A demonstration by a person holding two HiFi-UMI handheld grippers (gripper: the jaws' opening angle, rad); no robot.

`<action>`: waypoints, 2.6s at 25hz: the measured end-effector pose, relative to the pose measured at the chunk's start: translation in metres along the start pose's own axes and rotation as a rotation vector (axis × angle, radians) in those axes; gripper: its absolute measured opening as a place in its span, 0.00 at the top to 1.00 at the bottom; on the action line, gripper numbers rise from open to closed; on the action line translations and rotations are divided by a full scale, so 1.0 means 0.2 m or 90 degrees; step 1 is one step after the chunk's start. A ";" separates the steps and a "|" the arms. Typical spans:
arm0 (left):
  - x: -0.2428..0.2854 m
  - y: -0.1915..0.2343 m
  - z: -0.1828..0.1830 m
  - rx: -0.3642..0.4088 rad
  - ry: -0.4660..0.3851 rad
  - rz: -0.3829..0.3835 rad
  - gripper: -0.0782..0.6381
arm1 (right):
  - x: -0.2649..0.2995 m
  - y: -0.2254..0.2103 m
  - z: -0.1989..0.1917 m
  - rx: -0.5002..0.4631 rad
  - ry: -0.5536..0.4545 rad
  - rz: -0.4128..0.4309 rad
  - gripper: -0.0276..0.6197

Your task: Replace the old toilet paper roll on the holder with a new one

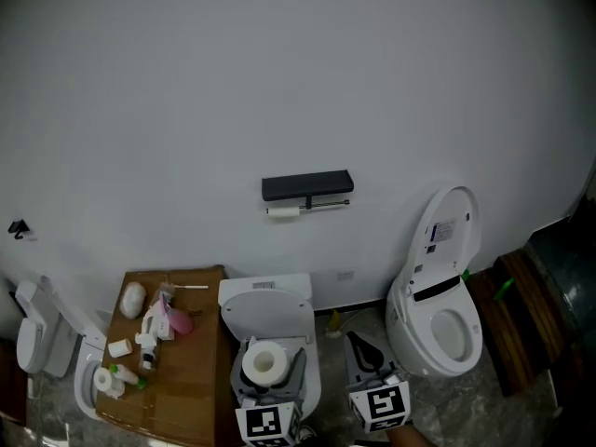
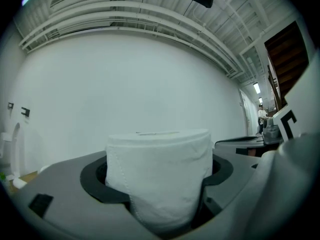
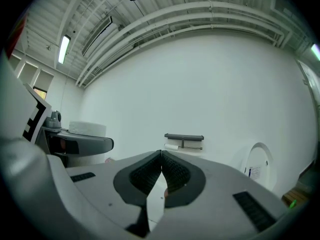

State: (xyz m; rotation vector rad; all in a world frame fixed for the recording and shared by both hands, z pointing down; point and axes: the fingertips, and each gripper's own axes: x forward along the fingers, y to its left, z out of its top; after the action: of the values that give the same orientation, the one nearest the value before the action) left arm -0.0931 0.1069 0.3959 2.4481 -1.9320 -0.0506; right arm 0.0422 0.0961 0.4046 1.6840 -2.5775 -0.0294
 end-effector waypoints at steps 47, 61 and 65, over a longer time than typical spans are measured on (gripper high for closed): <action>1.41 0.40 -0.07 0.032 0.028 0.055 0.28 | 1.58 -0.53 -0.16 0.205 0.027 0.079 0.93; 1.38 0.65 -0.09 0.013 0.039 0.106 0.28 | 2.23 -0.42 -0.36 0.866 -0.042 0.148 0.54; 1.37 0.69 -0.10 0.010 0.042 0.109 0.28 | 2.38 -0.43 -0.40 0.952 -0.085 0.121 0.52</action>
State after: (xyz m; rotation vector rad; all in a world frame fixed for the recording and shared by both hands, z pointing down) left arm -0.1622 -0.1919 0.4182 2.2520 -2.1112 0.0476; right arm -0.0641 -0.3734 0.4998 1.4922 -2.8662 2.2881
